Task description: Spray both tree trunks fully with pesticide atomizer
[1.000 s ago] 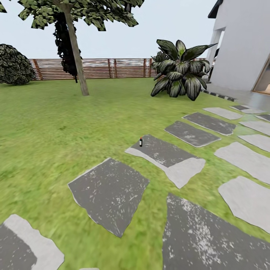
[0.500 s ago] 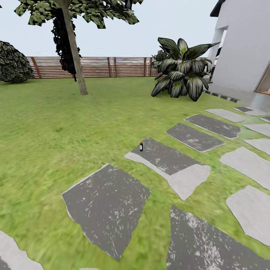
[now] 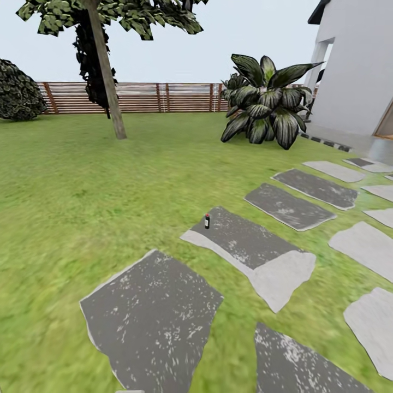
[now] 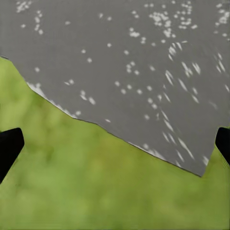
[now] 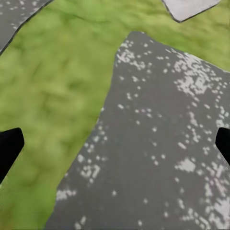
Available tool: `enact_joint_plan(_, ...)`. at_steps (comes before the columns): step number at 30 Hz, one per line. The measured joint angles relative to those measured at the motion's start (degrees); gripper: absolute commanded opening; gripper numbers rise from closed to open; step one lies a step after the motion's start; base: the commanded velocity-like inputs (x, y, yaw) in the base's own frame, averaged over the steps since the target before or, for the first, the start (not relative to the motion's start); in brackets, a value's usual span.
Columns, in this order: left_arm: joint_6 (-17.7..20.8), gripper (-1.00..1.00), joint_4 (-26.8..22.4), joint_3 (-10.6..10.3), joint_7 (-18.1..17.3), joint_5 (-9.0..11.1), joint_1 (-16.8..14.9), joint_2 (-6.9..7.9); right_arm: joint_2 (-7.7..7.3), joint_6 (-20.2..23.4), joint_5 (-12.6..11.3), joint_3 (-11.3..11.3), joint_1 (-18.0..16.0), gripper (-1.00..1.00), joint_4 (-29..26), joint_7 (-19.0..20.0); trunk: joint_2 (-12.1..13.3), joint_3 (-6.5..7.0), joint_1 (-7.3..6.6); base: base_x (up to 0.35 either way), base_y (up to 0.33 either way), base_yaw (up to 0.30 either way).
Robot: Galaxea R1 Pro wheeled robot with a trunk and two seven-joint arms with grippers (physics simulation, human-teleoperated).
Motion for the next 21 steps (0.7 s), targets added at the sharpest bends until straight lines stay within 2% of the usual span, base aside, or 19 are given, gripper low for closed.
enact_joint_plan(18,0.0,1.00,0.1,0.0,0.0,0.0,0.0,0.00,0.00,0.0,0.0,0.1,0.0,1.00,0.0,0.0,0.0,0.00,0.00,0.307,0.166,-0.001)
enact_joint_plan(21,0.0,1.00,0.1,0.0,0.0,0.1,0.0,0.00,0.00,0.0,0.0,0.1,0.0,1.00,0.0,0.0,0.0,0.00,0.00,0.295,0.184,-0.123)
